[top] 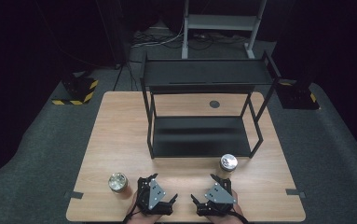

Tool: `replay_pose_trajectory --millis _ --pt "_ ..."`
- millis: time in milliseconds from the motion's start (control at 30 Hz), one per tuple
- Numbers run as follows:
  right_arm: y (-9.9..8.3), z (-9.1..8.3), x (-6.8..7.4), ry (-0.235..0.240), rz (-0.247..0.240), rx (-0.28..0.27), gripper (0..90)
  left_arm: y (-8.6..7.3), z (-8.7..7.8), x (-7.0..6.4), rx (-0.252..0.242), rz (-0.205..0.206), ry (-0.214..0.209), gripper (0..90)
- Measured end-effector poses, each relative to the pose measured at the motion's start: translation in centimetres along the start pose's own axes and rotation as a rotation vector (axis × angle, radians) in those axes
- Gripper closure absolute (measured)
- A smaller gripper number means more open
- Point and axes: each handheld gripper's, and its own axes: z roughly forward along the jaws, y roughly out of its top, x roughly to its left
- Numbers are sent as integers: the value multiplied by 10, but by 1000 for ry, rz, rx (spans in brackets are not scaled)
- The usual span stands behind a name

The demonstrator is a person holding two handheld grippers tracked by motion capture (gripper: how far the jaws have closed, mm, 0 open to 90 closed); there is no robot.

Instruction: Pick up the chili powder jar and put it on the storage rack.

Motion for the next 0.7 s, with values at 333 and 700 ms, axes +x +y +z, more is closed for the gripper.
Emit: replay_pose_trajectory --millis 333,700 --pt "-1 0 -1 12 -7 -4 0 1 0 -2 4 20 -2 8" --pt "-2 -1 -1 5 4 -12 0 -1 -1 1 -3 -3 -7 8"
